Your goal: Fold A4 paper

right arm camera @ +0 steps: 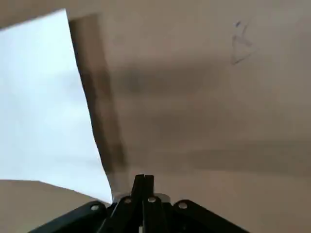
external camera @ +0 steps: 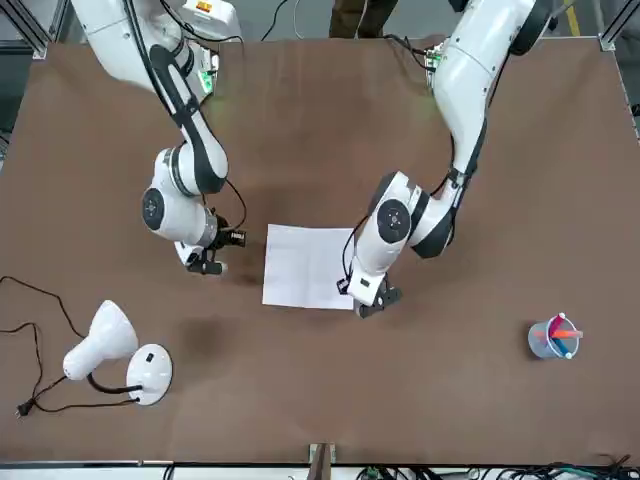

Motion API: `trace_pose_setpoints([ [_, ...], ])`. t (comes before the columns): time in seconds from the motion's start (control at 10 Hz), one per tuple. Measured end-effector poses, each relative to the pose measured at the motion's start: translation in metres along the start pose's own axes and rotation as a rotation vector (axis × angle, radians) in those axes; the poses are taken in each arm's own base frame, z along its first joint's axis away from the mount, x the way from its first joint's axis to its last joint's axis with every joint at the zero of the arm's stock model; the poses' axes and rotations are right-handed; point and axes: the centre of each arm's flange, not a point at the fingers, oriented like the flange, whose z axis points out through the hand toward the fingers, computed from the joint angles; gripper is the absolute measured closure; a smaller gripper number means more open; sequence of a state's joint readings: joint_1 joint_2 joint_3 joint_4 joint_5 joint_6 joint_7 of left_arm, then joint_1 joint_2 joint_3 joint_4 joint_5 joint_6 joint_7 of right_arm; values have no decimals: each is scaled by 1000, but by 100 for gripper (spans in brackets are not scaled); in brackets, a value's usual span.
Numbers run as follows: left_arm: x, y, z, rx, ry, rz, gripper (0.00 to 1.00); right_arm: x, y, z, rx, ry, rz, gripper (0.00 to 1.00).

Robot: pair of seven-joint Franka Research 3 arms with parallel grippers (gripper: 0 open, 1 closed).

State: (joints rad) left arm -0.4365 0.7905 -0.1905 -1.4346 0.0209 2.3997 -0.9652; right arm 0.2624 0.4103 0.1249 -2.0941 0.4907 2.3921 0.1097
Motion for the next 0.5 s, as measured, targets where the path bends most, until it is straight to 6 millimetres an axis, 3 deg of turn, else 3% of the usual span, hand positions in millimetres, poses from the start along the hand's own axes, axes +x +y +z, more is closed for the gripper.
trace_pose_setpoints([
  [0.2,-2,-4,26,6,21,7,99,-9,-5,15,-3,-31,-9,98],
  [0.5,-4,-7,44,11,37,15,99,-11,-4,35,15,-49,24,98],
])
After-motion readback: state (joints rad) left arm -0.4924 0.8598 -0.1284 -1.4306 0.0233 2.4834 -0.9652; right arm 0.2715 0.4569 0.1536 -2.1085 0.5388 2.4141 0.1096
